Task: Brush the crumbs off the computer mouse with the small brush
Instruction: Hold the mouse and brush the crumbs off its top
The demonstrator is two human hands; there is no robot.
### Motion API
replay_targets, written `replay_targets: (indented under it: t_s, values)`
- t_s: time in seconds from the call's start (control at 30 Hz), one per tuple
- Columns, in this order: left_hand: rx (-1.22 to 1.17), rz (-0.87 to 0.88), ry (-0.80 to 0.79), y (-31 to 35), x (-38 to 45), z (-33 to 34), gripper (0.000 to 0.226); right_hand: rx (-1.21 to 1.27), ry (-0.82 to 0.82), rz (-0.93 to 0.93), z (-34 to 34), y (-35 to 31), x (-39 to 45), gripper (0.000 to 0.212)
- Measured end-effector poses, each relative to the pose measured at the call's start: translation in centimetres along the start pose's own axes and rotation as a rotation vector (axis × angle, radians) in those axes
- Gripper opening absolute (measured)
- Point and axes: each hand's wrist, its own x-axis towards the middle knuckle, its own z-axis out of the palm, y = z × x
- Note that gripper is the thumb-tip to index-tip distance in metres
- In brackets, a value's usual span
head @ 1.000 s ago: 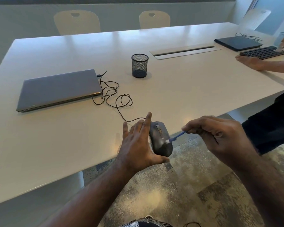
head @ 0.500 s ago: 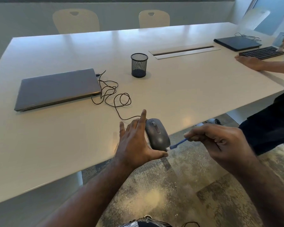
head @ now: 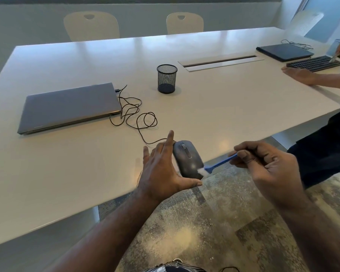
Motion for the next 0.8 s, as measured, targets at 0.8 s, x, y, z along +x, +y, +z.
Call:
replay_targets:
  t_s: [0.8]
  values:
    - [0.084, 0.045, -0.029, 0.0, -0.2, 0.4, 0.144, -0.209, -0.066, -0.376, 0.5, -1.8, 2.5, 0.018]
